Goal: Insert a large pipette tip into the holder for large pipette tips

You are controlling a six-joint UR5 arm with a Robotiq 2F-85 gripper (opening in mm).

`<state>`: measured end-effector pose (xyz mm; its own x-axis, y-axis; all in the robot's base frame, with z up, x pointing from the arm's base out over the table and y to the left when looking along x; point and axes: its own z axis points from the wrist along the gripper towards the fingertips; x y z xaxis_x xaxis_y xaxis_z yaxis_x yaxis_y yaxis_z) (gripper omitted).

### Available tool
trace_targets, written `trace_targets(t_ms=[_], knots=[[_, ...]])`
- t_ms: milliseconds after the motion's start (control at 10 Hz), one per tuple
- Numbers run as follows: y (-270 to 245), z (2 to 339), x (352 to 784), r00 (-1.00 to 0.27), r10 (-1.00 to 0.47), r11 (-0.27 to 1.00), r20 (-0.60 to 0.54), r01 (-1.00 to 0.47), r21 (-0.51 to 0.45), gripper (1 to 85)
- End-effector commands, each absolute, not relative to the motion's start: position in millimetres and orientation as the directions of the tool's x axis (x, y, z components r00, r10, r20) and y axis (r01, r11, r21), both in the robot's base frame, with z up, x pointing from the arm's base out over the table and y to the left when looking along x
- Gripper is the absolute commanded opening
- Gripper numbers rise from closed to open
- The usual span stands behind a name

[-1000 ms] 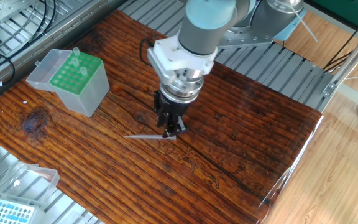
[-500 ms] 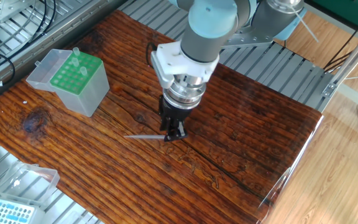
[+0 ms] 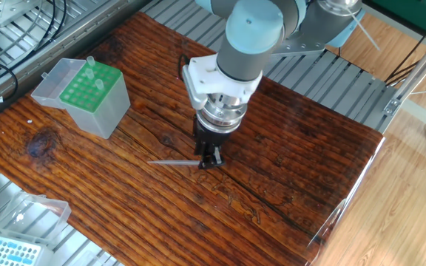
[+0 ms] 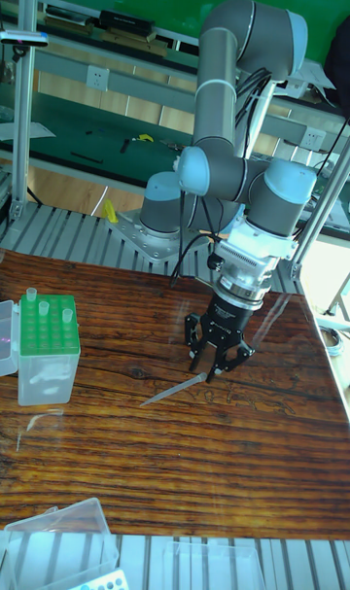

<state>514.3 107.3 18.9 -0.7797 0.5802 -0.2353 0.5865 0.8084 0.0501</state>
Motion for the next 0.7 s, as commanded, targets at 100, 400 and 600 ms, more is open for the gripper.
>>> trace_targets(t_ms=[100,400,600], knots=[[109.1,16.0,515.0,-0.752,0.597,0.791,-0.28,0.61,0.045,37.0],[113.5,15.7,511.1,-0.749,0.582,0.795,-0.317,0.605,0.03,36.0],[114.2,17.1,510.2,-0.747,0.582,0.794,-0.321,0.608,0.027,36.0]])
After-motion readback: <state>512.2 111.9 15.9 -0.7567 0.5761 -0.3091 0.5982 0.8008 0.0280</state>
